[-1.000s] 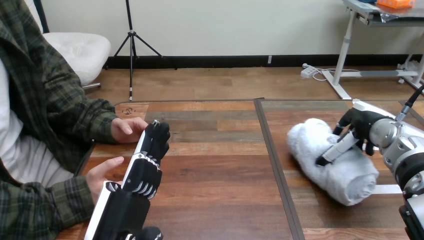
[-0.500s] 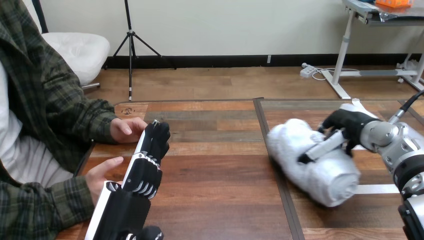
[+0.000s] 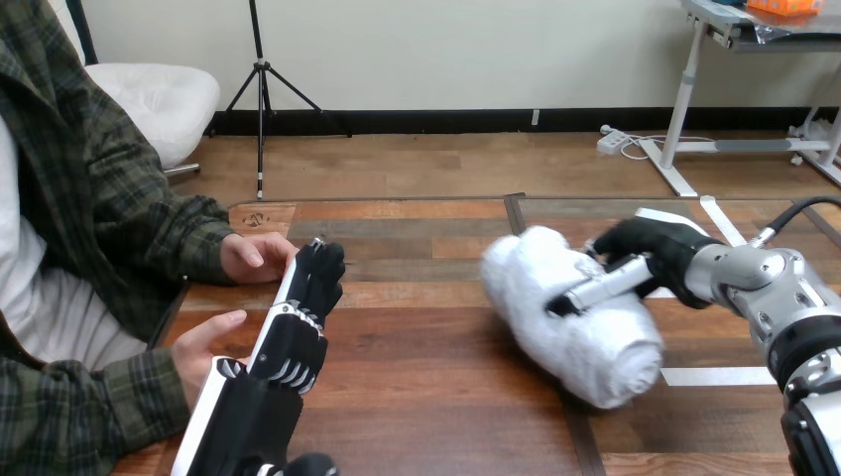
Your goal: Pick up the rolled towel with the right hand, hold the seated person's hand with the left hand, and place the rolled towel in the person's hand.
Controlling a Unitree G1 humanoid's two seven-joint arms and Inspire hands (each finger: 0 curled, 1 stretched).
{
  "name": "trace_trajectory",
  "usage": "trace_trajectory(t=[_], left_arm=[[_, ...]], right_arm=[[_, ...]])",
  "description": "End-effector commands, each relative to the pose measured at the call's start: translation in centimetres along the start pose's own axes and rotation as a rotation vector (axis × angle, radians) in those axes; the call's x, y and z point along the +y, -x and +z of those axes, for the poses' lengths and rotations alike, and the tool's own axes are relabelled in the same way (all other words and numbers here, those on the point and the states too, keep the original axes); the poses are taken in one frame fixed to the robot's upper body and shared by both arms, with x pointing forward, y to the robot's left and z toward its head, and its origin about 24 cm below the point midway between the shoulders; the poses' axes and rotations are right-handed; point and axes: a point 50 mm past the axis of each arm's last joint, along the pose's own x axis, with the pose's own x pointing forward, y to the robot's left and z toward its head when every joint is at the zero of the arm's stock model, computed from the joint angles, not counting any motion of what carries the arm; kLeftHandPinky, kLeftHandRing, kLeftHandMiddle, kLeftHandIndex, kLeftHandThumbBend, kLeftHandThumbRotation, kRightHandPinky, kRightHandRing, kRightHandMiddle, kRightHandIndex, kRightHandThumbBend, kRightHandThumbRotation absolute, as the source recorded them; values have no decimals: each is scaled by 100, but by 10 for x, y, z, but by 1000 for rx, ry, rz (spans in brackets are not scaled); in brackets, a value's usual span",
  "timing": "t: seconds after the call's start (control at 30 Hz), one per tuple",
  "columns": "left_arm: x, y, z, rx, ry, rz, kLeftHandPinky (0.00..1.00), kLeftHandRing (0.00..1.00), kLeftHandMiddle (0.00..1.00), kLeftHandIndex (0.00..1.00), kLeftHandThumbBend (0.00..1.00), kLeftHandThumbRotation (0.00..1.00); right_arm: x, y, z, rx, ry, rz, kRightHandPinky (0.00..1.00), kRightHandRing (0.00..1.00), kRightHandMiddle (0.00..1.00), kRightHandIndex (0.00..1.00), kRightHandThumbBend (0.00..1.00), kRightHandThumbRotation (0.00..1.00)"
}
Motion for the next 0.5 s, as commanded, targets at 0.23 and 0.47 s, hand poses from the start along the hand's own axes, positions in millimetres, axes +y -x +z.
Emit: trace_trajectory(t=[0.23,0.47], left_arm=[[9,-18,3,-11,-97,-38,100,100,100,100,100,77],[13,-22,5,8,-193,-64,98,100,99,99,100,79]], right_arm=[[-23,13,49,-299,-41,-30,9,14,21,25,77,0],[-25,20,56,-388,-65,-11,11,15,22,27,75,0]])
